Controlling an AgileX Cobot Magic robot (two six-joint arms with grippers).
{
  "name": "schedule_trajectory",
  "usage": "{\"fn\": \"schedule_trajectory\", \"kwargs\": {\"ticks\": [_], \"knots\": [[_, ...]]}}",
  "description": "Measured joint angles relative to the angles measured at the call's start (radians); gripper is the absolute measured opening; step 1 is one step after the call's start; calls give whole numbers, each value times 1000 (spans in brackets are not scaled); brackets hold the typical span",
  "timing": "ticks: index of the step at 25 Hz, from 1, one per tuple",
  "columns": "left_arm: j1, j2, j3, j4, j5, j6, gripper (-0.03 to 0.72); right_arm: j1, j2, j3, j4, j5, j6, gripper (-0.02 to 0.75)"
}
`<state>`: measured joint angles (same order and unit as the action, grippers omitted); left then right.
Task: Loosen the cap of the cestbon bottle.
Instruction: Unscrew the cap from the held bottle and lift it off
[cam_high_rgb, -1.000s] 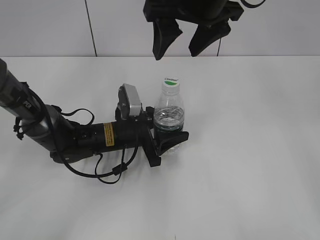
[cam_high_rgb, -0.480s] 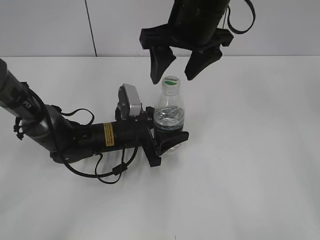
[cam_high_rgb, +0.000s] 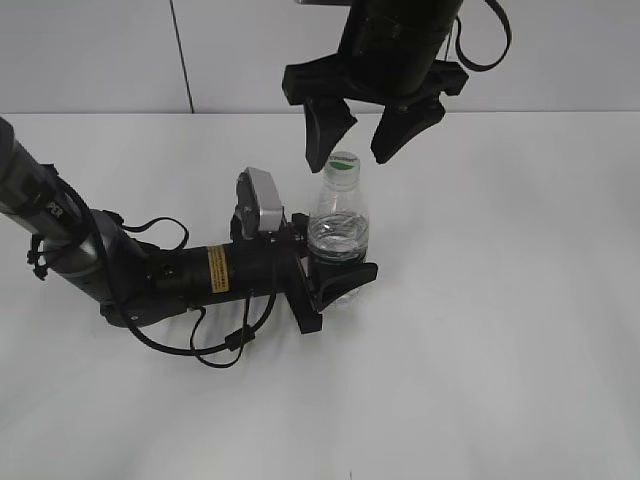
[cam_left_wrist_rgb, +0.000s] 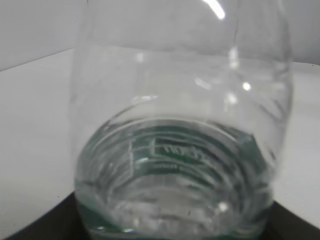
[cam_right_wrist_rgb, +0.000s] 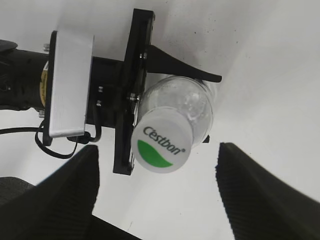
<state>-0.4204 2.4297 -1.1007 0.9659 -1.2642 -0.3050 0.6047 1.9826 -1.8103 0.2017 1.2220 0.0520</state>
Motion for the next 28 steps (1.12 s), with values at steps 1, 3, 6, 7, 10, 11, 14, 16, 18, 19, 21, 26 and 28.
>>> {"fn": "schedule_trajectory", "kwargs": {"ticks": [1, 3, 6, 7, 10, 11, 14, 16, 18, 19, 21, 26, 28], "knots": [[0, 0, 0, 0, 0, 0, 401, 0, 0, 0, 0, 0, -3, 555], [0, 0, 0, 0, 0, 0, 401, 0, 2, 0, 0, 0, -6, 555], [0, 0, 0, 0, 0, 0, 401, 0, 19, 0, -1, 0, -10, 555], [0, 0, 0, 0, 0, 0, 401, 0, 25, 1, -1, 0, -10, 555], [0, 0, 0, 0, 0, 0, 401, 0, 30, 1, -1, 0, -11, 555], [0, 0, 0, 0, 0, 0, 401, 0, 30, 1, -1, 0, -11, 555], [0, 0, 0, 0, 0, 0, 401, 0, 30, 1, -1, 0, -26, 541], [0, 0, 0, 0, 0, 0, 401, 0, 30, 1, -1, 0, -31, 506], [0, 0, 0, 0, 0, 0, 401, 0, 30, 1, -2, -1, -36, 449], [0, 0, 0, 0, 0, 0, 401, 0, 30, 1, -2, -1, -42, 413], [0, 0, 0, 0, 0, 0, 401, 0, 30, 1, -2, -1, -58, 335], [0, 0, 0, -1, 1, 0, 401, 0, 30, 1, -2, -1, -116, 295], [0, 0, 0, -1, 1, 0, 401, 0, 30, 1, -2, -1, -156, 295]]}}
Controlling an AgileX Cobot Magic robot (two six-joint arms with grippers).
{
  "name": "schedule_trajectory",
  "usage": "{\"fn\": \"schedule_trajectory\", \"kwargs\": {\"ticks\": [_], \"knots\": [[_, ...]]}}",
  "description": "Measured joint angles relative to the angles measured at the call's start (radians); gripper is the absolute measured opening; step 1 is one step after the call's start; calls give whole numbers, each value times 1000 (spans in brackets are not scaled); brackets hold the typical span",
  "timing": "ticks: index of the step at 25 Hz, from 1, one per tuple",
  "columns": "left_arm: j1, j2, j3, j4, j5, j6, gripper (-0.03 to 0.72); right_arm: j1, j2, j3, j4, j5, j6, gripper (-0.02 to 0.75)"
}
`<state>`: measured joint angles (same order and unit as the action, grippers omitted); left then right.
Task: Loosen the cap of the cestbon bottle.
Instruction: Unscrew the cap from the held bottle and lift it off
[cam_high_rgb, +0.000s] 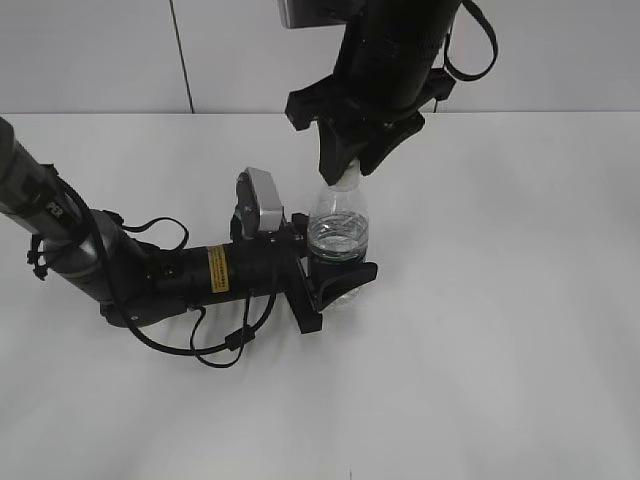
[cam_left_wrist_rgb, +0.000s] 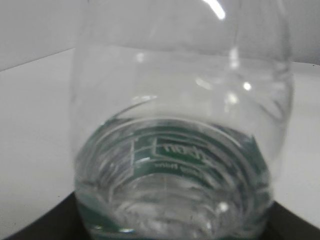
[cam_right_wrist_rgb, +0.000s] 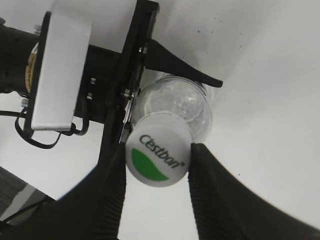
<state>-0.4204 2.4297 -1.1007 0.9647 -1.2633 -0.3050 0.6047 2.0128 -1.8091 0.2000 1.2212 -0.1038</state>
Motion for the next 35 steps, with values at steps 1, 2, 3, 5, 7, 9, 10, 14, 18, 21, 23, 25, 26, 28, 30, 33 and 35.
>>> {"fn": "schedule_trajectory", "kwargs": {"ticks": [1, 2, 3, 5, 7, 9, 10, 14, 18, 21, 23, 25, 26, 28, 30, 33, 35], "knots": [[0, 0, 0, 0, 0, 0, 401, 0, 0, 0, 0, 0, -19, 295], [0, 0, 0, 0, 0, 0, 401, 0, 0, 0, -1, 0, -41, 295], [0, 0, 0, 0, 0, 0, 401, 0, 0, 0, -1, 0, -55, 295], [0, 0, 0, 0, 0, 0, 401, 0, 0, 0, -2, 0, -94, 295], [0, 0, 0, 0, 0, 0, 401, 0, 0, 0, -2, 0, -185, 295], [0, 0, 0, 0, 0, 0, 401, 0, 0, 0, -3, 0, -305, 295], [0, 0, 0, 1, 0, 0, 401, 0, 0, 0, -3, 0, -383, 295], [0, 0, 0, 3, -1, 2, 401, 0, 0, 0, -5, -1, -697, 295], [0, 0, 0, 4, -1, 4, 401, 0, 0, -1, -8, -4, -949, 295], [0, 0, 0, 5, -1, 4, 401, 0, 0, -3, -11, -5, -1144, 295], [0, 0, 0, 5, -1, 5, 401, 0, 0, -3, -13, -6, -1248, 295], [0, 0, 0, 5, -1, 6, 401, 0, 0, -3, -15, -7, -1354, 295], [0, 0, 0, 5, -1, 6, 401, 0, 0, -3, -16, -8, -1396, 295], [0, 0, 0, 5, -1, 7, 401, 0, 0, -3, -17, -8, -1479, 295], [0, 0, 0, 5, -1, 7, 401, 0, 0, -3, -18, -10, -1540, 295], [0, 0, 0, 5, 0, 7, 400, 0, -1, -3, -18, -12, -1630, 295], [0, 0, 0, 5, 0, 7, 401, 0, -1, -3, -19, -15, -1676, 295]]}}
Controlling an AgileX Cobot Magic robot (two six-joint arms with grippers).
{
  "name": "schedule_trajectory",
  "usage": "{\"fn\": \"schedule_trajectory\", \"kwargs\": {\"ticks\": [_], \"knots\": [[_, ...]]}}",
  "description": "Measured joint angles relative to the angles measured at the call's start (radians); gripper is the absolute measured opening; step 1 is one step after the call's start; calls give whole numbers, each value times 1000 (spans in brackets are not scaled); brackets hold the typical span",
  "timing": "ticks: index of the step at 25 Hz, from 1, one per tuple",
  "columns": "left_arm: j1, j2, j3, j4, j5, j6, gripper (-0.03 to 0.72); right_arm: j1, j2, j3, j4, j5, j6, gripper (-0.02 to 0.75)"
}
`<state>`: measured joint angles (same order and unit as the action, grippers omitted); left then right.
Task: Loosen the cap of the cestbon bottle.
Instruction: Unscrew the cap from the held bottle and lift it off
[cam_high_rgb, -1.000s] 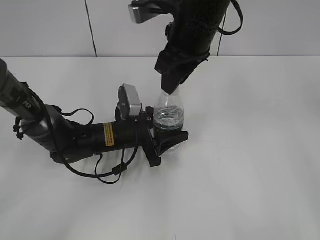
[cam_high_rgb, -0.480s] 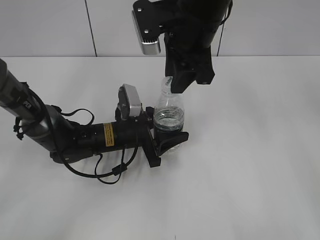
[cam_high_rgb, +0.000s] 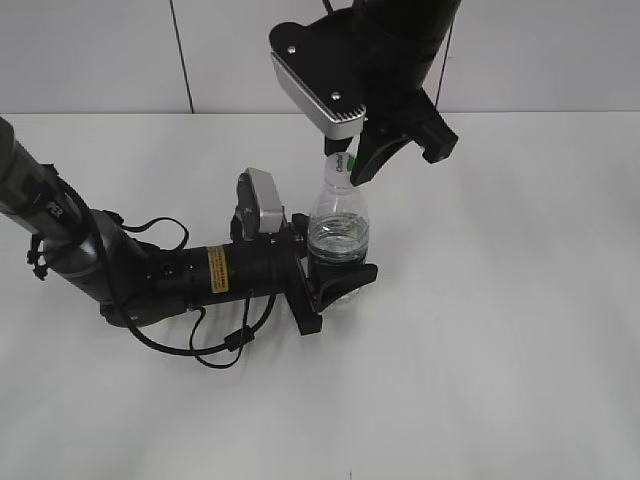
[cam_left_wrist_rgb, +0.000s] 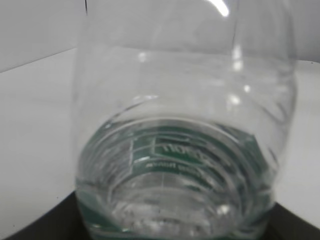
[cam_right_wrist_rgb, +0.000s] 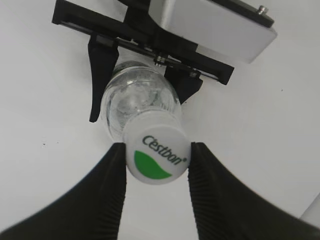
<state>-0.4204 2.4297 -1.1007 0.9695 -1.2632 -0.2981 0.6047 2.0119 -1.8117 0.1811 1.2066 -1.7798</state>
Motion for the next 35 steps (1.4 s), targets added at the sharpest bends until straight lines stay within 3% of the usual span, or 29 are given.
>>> {"fn": "schedule_trajectory", "kwargs": {"ticks": [10, 23, 25, 30, 35], "knots": [[0, 0, 0, 0, 0, 0, 401, 0, -1, 0, 0, -4, -163, 295], [0, 0, 0, 0, -1, 0, 401, 0, -1, 0, 11, -5, -59, 299], [0, 0, 0, 0, -1, -3, 401, 0, -1, 0, 30, -4, 40, 342], [0, 0, 0, -3, 0, -7, 401, 2, -1, 2, 117, 3, 237, 537], [0, 0, 0, -3, 0, -7, 401, 2, -33, 3, 143, 6, 479, 570]]}}
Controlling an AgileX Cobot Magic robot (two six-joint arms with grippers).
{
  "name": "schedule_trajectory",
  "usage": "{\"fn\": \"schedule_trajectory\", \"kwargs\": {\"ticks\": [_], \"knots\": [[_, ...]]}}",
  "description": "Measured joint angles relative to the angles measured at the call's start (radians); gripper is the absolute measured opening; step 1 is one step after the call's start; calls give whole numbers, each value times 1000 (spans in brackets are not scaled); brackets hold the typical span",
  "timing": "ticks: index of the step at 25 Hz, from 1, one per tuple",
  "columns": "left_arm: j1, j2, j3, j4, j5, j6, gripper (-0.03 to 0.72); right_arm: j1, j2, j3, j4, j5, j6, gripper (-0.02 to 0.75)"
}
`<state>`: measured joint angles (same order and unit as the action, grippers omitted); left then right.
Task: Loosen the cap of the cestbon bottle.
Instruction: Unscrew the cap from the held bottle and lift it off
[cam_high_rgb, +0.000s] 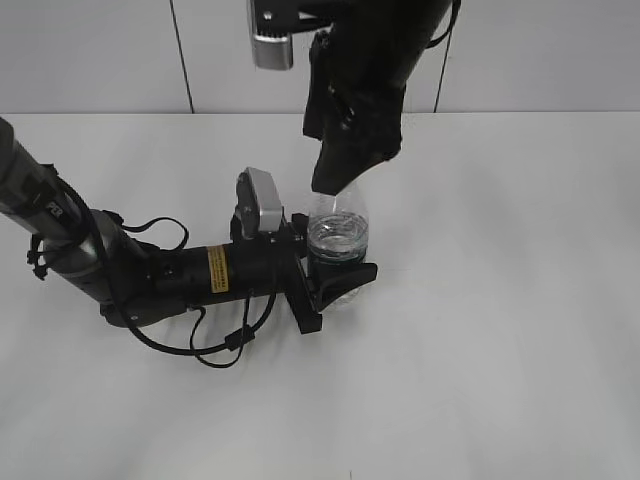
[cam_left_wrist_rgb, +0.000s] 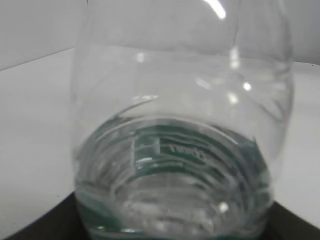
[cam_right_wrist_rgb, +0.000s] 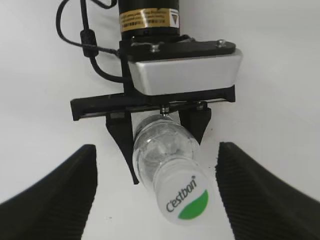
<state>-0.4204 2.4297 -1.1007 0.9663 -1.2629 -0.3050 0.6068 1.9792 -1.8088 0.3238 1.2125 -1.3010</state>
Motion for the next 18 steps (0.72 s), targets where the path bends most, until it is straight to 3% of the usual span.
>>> {"fn": "schedule_trajectory", "kwargs": {"ticks": [4, 12, 18], "knots": [[0, 0, 0, 0, 0, 0, 401, 0, -50, 0, 2, 2, 278, 570], [0, 0, 0, 0, 0, 0, 401, 0, -76, 0, -82, 3, 1113, 570], [0, 0, 0, 0, 0, 0, 401, 0, -76, 0, -199, 3, 1362, 570]]}}
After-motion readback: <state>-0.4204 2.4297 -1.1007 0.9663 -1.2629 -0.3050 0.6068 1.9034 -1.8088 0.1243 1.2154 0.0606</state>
